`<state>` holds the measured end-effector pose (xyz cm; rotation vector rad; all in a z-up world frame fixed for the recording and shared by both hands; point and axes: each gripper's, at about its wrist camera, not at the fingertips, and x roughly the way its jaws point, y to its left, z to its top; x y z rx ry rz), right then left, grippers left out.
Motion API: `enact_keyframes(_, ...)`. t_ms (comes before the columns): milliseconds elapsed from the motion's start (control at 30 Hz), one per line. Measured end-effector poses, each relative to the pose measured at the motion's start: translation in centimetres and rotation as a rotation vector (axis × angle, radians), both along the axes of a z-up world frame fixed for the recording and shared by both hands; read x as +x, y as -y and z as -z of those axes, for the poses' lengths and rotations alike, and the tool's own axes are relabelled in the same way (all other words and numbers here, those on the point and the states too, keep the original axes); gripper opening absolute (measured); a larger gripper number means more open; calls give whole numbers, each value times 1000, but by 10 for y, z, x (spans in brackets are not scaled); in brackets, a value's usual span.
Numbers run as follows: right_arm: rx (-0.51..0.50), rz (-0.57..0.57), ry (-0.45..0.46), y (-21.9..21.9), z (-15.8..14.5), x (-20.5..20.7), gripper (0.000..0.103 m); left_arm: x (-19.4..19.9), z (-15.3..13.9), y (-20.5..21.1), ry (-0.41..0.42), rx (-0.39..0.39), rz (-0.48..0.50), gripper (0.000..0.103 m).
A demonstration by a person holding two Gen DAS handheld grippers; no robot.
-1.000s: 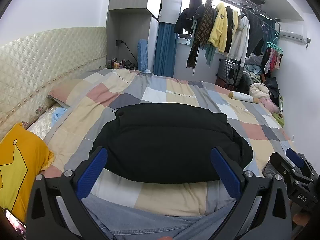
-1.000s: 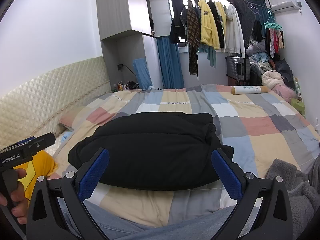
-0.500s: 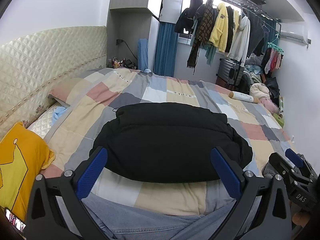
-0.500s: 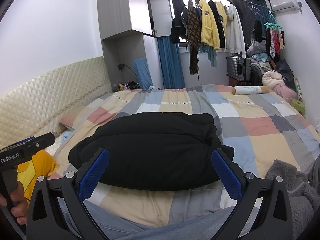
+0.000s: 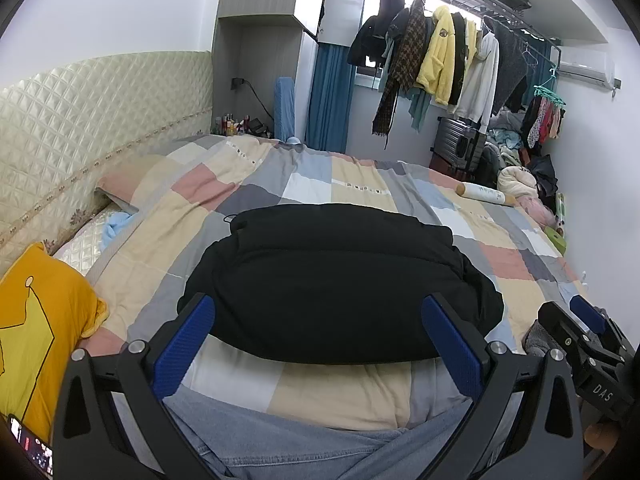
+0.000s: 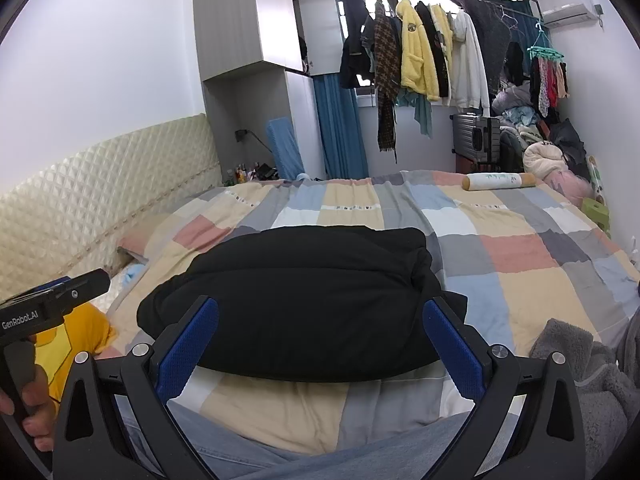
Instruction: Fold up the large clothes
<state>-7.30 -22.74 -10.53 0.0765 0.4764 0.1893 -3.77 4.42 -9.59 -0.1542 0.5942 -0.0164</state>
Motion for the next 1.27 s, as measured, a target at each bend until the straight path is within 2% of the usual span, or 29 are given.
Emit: enact_keyframes(1267,-11,16,0,2,-1,-2,103,-8,-1,8,-4,-9,9,103)
